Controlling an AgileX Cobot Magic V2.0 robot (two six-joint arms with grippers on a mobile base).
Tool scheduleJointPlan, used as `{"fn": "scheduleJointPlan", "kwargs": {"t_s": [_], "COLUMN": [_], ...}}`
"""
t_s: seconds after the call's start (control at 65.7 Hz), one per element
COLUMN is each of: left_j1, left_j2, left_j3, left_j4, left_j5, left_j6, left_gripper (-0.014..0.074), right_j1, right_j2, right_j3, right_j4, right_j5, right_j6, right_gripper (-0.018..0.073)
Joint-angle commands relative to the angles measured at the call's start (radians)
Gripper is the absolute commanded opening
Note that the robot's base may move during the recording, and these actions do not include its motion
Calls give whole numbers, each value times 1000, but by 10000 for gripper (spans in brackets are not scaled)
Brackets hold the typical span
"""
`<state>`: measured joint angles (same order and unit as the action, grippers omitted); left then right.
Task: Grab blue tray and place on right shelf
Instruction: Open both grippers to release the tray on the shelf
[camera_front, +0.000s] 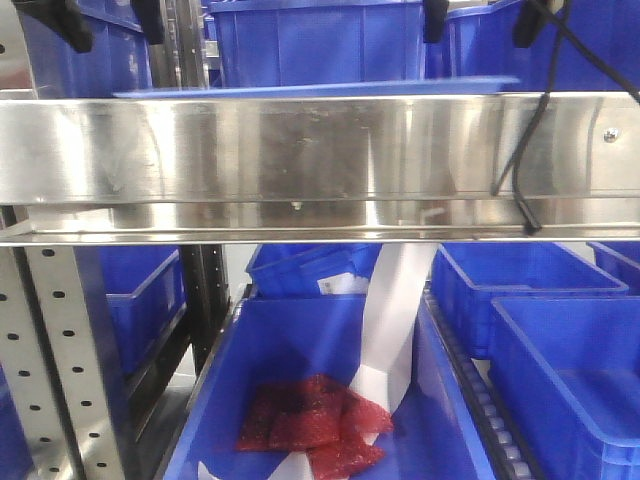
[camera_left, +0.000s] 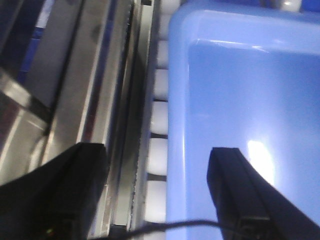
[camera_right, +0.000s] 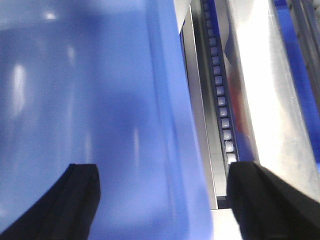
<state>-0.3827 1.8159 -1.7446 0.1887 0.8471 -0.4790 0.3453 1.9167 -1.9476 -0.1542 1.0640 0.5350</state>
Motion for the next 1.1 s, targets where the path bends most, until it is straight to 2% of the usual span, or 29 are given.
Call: {"fn": "scheduleJointPlan", "kwargs": {"t_s": [0.0, 0.076, 0.198, 0.228, 0.259, 0.457, 0.594, 0.701, 0.822, 0.914, 1.081], "left_j1": [1, 1, 1, 1, 1, 1, 1, -23, -52, -52, -52], "left_j2": [-50, -50, -50, -49, -48, -70, -159, -251, -409, -522, -733], "left_j3": [-40, -40, -40, -40, -40, -73, -98, -41, 178, 351, 674], "left_j4": [11, 11, 11, 11, 11, 1, -19, -29, -27, -54, -52], "left_j5": [-43, -43, -47, -47, -49, 4, 26, 12, -178, -318, -572], "left_j6": [-5, -5, -5, -5, -5, -5, -5, -5, -9, -9, -9], "left_gripper": [316, 202, -18, -57, -43, -48, -48, -48, -48, -48, -48], "right_j1": [-4, -4, -4, -4, -4, -4, 6, 26, 72, 106, 146], "right_j2": [-55, -55, -54, -54, -53, -74, -145, -211, -336, -452, -679], "right_j3": [-37, -37, -37, -37, -37, -99, -137, -113, 38, 216, 615], "right_j4": [-25, -25, -25, -25, -25, 12, 23, 22, -2, -19, -20], "right_j5": [-61, -60, -69, -76, -84, -73, -92, -91, -174, -358, -732], "right_j6": [-6, -6, -6, -6, -6, -6, -6, -6, -8, -46, -103], "right_gripper": [592, 483, 172, 95, 41, 54, 54, 54, 54, 54, 54]}}
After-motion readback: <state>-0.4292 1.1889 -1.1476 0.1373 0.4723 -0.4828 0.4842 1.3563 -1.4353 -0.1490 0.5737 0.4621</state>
